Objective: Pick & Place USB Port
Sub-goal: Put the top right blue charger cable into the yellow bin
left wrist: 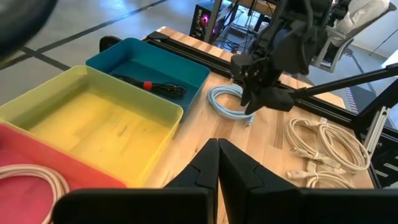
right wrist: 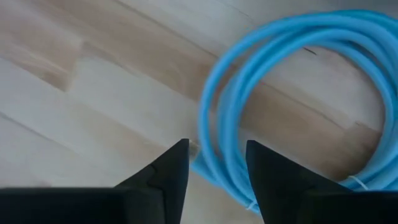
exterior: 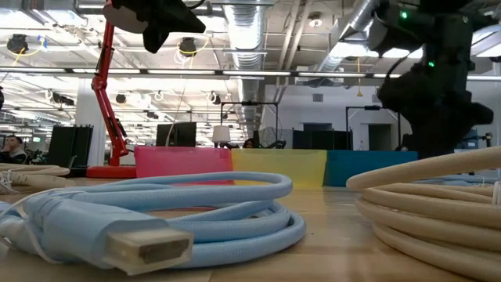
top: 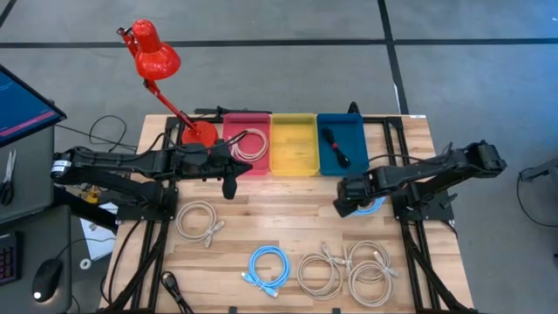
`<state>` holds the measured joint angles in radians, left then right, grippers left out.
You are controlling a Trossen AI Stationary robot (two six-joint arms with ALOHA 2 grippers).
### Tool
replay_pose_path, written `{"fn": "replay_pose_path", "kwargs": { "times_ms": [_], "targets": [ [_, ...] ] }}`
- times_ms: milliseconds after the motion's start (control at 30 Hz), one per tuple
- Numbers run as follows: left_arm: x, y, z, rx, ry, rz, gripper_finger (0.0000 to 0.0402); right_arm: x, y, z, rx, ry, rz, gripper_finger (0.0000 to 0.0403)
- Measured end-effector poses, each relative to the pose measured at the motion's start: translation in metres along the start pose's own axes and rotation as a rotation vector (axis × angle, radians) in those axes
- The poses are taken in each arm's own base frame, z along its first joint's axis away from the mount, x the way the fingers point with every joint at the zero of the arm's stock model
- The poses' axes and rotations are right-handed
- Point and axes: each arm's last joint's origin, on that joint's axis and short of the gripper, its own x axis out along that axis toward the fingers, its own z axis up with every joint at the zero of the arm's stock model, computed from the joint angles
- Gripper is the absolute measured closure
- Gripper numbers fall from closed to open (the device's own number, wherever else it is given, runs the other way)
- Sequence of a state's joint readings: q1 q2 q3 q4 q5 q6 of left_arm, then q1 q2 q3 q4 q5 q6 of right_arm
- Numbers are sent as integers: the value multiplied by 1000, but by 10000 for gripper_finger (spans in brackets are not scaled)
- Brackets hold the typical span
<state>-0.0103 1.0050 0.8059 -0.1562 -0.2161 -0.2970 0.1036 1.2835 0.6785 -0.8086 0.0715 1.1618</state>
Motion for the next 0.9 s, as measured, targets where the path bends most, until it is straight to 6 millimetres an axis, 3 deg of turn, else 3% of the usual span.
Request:
{"fn": "replay_pose_path", "kwargs": {
  "times_ms": [567,767,900],
  "targets": [
    [0,0,0,0,0,0,395,29,-11,-8,3,-4,75,268],
    [0,0,0,0,0,0,392,29,-11,-8,-5,-7,78,297],
    [0,0,0,0,0,0,392,29,-11,-8,-8,-9,73,337]
  ]
}}
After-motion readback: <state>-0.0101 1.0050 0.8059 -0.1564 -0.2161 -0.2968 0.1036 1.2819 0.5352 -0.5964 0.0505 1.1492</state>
